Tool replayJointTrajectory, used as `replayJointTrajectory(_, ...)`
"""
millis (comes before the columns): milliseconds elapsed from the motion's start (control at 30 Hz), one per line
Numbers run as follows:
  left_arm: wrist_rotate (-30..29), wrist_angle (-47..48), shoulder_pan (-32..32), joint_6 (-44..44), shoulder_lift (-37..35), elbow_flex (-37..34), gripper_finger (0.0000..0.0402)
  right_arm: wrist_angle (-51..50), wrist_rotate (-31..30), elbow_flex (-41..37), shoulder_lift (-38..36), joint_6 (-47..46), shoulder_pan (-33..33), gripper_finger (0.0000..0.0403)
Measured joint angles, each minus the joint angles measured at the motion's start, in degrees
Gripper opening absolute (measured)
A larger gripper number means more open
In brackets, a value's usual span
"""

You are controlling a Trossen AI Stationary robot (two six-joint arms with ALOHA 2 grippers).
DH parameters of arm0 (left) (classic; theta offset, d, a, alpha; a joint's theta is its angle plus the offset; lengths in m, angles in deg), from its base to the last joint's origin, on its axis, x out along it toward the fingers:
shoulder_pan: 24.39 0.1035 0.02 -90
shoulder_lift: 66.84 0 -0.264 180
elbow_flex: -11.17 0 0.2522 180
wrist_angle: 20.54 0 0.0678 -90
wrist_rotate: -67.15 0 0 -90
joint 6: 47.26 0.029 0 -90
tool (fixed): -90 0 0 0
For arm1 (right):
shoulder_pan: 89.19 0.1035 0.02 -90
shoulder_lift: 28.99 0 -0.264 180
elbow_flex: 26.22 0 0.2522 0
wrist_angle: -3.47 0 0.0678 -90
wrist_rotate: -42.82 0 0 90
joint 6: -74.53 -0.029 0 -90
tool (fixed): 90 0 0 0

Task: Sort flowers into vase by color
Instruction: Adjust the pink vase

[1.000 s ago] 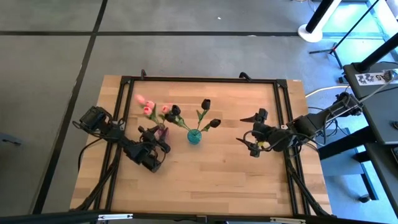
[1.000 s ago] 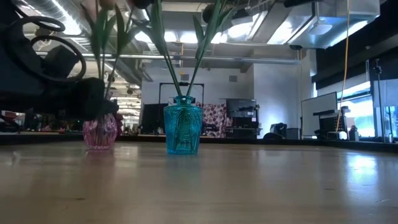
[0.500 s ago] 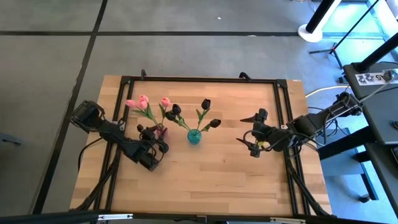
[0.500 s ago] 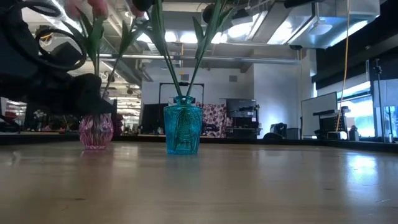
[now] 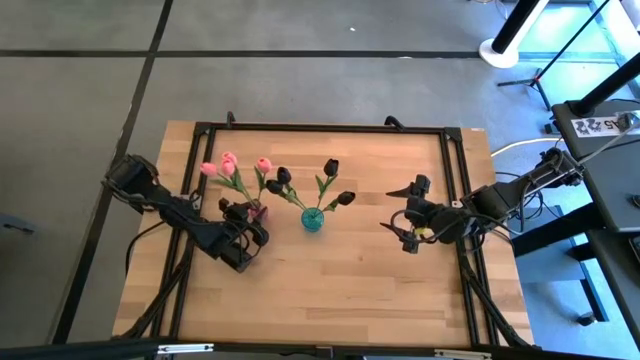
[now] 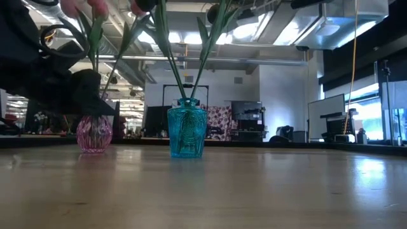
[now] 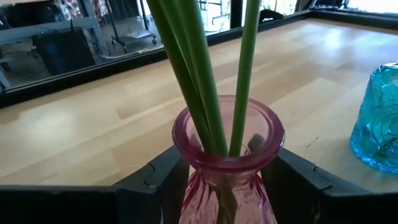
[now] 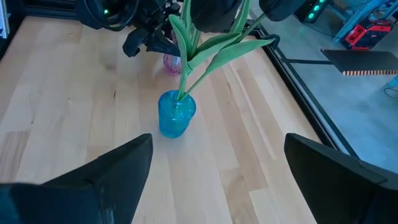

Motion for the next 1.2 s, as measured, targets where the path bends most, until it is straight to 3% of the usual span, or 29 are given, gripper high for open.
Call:
replayJointTrajectory(700, 1.61, -0.37, 1.66, 2.62, -0.73, 0.01, 0.0240, 0.05, -0.01, 0.00, 0.00, -0.69, 0.00, 0.0363)
replayJointTrajectory(1200, 6.32, 10.79, 0.52, 4.75, -13.92, 0.01, 0.0248, -0.14, -0.01, 0.00, 0.00, -1.42, 0.00, 0.0363)
